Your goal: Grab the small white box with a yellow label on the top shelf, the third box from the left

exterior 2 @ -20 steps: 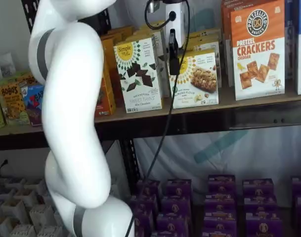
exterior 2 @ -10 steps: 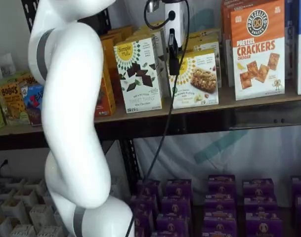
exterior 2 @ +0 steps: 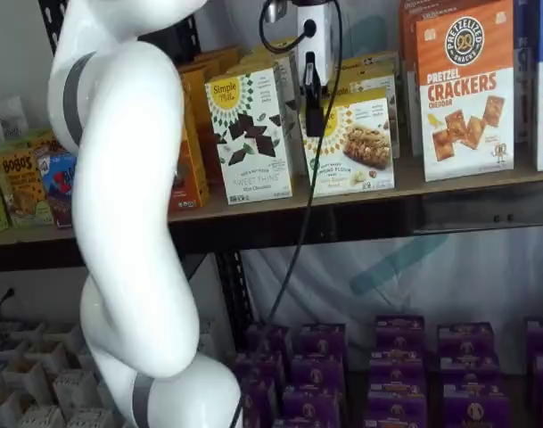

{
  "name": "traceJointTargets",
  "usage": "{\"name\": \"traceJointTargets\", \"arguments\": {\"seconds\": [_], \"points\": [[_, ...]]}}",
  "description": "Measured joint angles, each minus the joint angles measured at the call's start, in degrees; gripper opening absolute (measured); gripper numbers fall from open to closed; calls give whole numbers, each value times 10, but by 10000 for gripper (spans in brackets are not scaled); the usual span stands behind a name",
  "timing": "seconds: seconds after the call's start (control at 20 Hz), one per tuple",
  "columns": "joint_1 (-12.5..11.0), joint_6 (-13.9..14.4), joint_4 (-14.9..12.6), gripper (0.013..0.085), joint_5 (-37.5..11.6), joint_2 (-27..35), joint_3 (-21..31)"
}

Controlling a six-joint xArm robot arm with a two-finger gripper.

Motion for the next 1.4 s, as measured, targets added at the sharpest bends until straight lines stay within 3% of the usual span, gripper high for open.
{"name": "traceJointTargets", "arguments": {"seconds": [0.2, 0.5, 0.65, 1.4], "points": [[-3, -3, 2, 450, 2, -1, 1], [-7, -6, 3, 450, 9, -1, -3], [-9, -7, 5, 370, 13, 0, -6], [-16, -16, -13, 370, 53, -19, 0]]}}
